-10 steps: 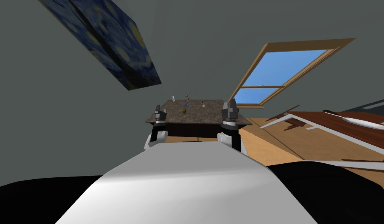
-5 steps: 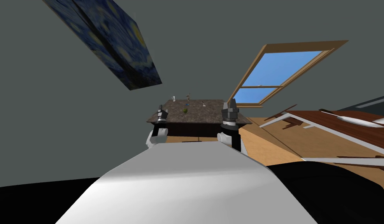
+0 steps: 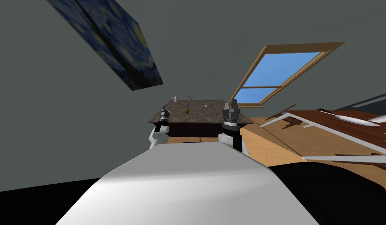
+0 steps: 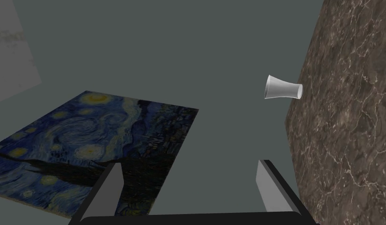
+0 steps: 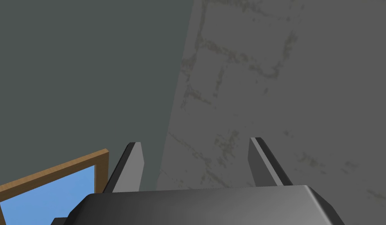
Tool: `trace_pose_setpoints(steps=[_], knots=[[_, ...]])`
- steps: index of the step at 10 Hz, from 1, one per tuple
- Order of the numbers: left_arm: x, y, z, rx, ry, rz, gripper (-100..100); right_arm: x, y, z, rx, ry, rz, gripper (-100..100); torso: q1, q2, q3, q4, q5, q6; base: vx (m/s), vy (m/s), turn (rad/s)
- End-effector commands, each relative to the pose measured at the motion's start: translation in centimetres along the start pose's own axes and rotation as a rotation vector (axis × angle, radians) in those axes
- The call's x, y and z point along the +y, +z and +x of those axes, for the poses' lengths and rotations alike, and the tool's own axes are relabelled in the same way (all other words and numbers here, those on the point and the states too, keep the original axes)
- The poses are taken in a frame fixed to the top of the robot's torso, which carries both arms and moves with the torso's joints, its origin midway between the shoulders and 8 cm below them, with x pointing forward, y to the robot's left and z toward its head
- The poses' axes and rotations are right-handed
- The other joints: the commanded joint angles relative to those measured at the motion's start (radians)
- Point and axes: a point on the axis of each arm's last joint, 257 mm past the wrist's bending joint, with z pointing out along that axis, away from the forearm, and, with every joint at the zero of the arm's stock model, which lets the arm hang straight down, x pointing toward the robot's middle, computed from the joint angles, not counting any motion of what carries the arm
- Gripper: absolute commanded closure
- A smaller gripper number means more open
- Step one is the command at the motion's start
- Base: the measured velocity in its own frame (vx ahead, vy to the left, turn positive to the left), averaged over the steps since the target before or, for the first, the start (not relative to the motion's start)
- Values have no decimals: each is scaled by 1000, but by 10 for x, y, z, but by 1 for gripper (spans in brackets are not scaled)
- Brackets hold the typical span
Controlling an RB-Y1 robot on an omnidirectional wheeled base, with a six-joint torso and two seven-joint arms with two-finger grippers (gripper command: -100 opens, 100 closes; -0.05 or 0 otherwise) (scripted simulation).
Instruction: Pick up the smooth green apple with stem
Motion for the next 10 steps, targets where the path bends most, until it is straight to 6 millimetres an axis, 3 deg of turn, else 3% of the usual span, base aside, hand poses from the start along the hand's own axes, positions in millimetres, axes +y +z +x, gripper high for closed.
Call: trace_pose_setpoints(steps=[1, 2, 4, 7, 8, 9, 10], knots=[[15, 4, -6, -11, -10, -52, -100, 0, 0, 0, 0, 0, 0, 0, 0, 0, 0, 0, 0, 0, -12, 40, -15], [27, 16, -10, -18, -30, -84, -100, 0, 0, 0, 0, 0, 0, 0, -1, 0, 0, 0, 0, 0, -15, 34, -15], [34, 15, -12, -23, -30, -113, -100, 0, 0, 0, 0, 0, 0, 0, -1, 0, 0, 0, 0, 0, -8, 22, -6], [63, 37, -20, -47, -77, -207, -100, 0, 0, 0, 0, 0, 0, 0, -2, 0, 0, 0, 0, 0, -11, 22, -15], [71, 35, -21, -53, -77, -239, -100, 0, 0, 0, 0, 0, 0, 0, -2, 0, 0, 0, 0, 0, -7, 23, -18], [76, 47, -22, -60, -102, -263, -100, 0, 0, 0, 0, 0, 0, 0, -2, 0, 0, 0, 0, 0, -8, 19, -14], [88, 44, -25, -69, -102, -300, -100, 0, 0, 0, 0, 0, 0, 0, -2, -1, 0, 0, 0, 0, -7, 14, -11]])
